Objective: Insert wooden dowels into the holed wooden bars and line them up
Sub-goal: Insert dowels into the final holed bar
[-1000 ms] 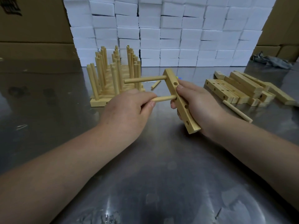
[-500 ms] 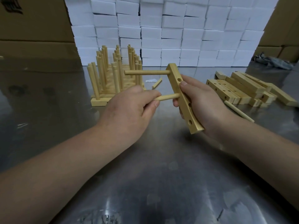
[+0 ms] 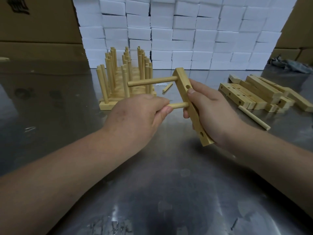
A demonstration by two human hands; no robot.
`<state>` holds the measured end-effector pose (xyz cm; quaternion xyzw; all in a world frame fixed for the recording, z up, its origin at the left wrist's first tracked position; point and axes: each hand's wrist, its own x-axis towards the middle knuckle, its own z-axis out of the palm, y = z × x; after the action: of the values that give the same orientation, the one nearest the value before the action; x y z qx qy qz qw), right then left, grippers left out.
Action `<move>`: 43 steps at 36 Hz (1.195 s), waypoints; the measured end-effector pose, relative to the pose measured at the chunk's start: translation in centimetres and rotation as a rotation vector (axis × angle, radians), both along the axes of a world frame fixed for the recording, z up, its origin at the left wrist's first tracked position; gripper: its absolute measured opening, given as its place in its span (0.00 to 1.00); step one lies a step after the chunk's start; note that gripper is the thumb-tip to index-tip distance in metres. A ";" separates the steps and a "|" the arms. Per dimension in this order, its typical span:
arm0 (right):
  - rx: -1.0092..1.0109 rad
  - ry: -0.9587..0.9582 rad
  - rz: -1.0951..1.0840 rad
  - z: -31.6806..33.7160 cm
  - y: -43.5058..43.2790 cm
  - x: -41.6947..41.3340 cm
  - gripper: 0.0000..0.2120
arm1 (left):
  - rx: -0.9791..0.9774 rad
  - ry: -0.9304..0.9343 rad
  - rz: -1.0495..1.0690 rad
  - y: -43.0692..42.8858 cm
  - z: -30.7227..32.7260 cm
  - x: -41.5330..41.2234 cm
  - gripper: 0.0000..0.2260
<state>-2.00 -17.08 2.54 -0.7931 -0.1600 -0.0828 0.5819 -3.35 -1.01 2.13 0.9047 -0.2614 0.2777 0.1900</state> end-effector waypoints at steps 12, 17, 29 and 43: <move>-0.048 -0.059 0.014 -1.0 0.2 0.4 0.17 | -0.261 0.413 0.060 0.2 -0.4 0.7 0.14; -0.012 -0.063 0.007 -1.1 0.2 0.6 0.18 | -0.313 0.449 0.052 0.2 -0.7 1.2 0.14; 0.189 0.032 -0.208 -1.2 -1.4 3.1 0.13 | -0.259 0.156 0.168 0.2 -0.1 1.7 0.19; 0.747 0.329 -0.343 -1.0 -4.4 5.7 0.11 | 0.329 0.273 0.079 -3.7 -2.1 3.2 0.13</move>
<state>3.67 -21.47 1.50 -0.5461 0.1098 -0.1030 0.8241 -0.19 -4.74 0.01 0.9623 -0.2391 0.1134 0.0626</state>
